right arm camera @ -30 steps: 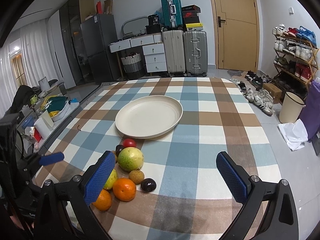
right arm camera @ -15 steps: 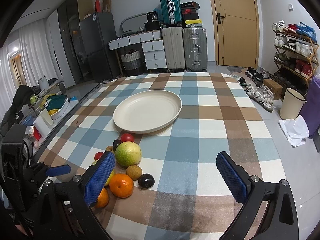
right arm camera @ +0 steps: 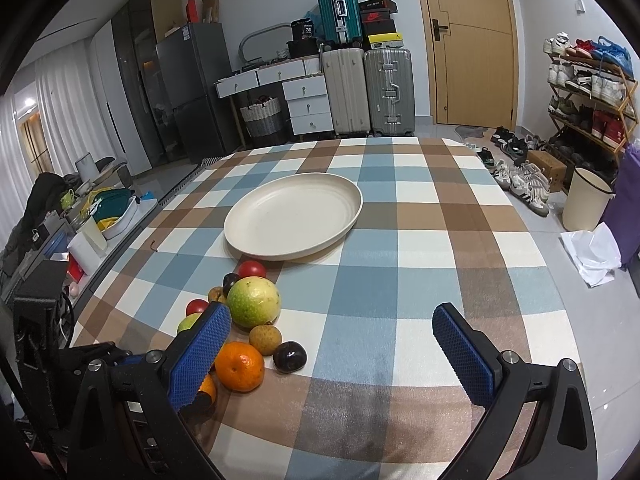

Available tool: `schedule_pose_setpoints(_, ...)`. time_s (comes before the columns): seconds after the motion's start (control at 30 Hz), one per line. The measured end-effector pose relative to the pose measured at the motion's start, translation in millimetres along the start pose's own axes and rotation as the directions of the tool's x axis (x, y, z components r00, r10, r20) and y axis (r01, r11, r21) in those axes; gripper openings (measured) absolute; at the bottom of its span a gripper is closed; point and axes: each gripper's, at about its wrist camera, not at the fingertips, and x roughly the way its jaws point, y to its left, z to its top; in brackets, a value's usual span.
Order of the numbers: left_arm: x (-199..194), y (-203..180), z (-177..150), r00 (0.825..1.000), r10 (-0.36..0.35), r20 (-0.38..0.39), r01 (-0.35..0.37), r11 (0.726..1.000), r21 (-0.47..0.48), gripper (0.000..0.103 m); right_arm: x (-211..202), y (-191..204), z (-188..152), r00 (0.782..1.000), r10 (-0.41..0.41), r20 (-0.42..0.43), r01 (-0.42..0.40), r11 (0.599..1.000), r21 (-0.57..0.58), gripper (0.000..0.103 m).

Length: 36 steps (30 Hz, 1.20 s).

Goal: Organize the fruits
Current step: 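Lower the left gripper onto the orange nearest it and close, then lift the orange with the left gripper while the right gripper grasps another orange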

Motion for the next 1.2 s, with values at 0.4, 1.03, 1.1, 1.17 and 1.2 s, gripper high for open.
schedule_pose_setpoints(0.4, -3, 17, -4, 0.995, -0.096, -0.014, 0.095, 0.994, -0.061, 0.036, 5, -1, -10, 0.999, 0.046, -0.018, -0.046, 0.999, -0.007, 0.103)
schedule_pose_setpoints(1.03, -26, 38, 0, 0.997, -0.075, -0.006, 0.074, 0.995, -0.072, 0.036, 24, 19, -38, 0.961, 0.257, -0.107, -0.259, 0.966, -0.006, 0.103)
schedule_pose_setpoints(1.1, -28, 38, -1, 0.997, -0.074, -0.001, 0.073, 0.995, -0.071, 0.036, 27, 21, -40, 0.957, 0.266, -0.118, -0.268, 0.963, -0.006, 0.103)
schedule_pose_setpoints(1.17, -32, 38, 0, 0.998, -0.067, 0.006, 0.067, 0.995, -0.069, 0.036, 29, 23, -42, 0.954, 0.271, -0.126, -0.273, 0.962, 0.000, 0.102)
schedule_pose_setpoints(1.2, -34, 39, 1, 0.998, -0.065, 0.012, 0.065, 0.996, -0.068, 0.036, 32, 23, -43, 0.952, 0.276, -0.134, -0.278, 0.961, 0.005, 0.101)
